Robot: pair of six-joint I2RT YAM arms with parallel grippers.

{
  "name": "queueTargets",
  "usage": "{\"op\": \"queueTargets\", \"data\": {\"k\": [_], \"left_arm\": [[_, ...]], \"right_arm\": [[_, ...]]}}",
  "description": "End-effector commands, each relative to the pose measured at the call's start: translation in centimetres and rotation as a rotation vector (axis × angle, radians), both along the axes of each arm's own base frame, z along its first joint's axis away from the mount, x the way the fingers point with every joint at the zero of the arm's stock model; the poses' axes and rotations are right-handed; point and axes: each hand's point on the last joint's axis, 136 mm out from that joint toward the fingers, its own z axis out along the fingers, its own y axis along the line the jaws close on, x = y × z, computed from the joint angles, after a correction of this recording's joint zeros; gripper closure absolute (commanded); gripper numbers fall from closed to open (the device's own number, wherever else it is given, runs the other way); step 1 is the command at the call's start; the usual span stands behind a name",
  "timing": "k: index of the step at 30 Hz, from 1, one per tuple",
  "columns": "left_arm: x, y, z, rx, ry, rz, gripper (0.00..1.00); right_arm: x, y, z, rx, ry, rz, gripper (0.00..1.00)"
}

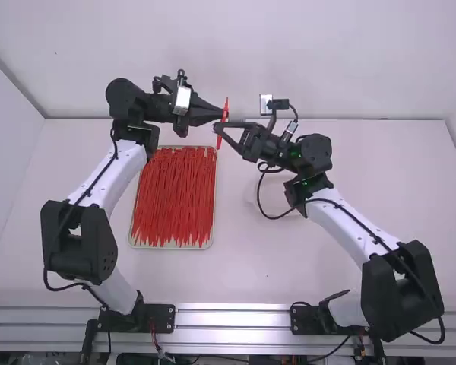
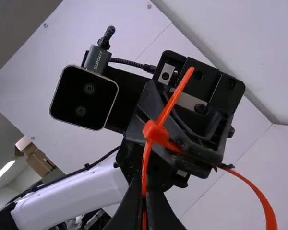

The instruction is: Fasten the cable tie

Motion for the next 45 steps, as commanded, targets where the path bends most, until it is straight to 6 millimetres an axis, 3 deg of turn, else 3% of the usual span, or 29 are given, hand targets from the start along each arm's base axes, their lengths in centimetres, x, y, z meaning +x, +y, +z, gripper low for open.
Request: {"op": "queueTargets", "data": {"k": [1,15,28,29,30,31,35,38,44,45], "left_arm": [[-0.7,-0.5,-0.6,0.019,-0.015,-0.046,0.99],[-1.8,-1.1,-1.6,-0.009,-0.270,-0.064,0.99],[-3.9,-1.1,-2.0,-0.021,-0.328,-0.069,0.98],[-3.8,-1.0,-2.0,-0.021,-0.322,-0.064,0.98],[-3.2,-0.8,-1.6,-0.038,-0.276,-0.035,0.98],[-2.7,-0.7,-1.3,-0.052,-0.226,-0.013,0.98],[-1.2,-0.1,-1.1,-0.073,-0.083,0.041,0.98],[-0.8,0.2,-1.2,-0.066,0.019,0.047,0.98],[-1.3,0.1,-1.7,-0.029,0.170,0.013,0.98],[-1.3,0.1,-1.7,-0.028,0.205,0.013,0.98]], "right_arm": [[1.2,-1.0,0.9,0.021,-0.023,-0.061,1.00],[1.2,-2.2,1.8,0.032,-0.050,-0.049,1.00],[1.9,-3.3,2.7,0.035,-0.076,-0.074,1.00],[1.9,-3.3,2.6,0.034,-0.075,-0.072,0.98],[1.7,-3.0,2.2,0.020,-0.059,-0.057,0.83],[1.8,-2.9,1.9,0.011,-0.046,-0.052,0.78],[1.8,-2.8,1.0,-0.017,-0.020,-0.034,0.72],[2.2,-3.3,0.8,-0.027,-0.025,-0.050,0.52],[3.3,-4.4,0.7,-0.028,-0.011,-0.090,0.42],[3.4,-4.6,0.7,-0.027,-0.010,-0.096,0.36]]}}
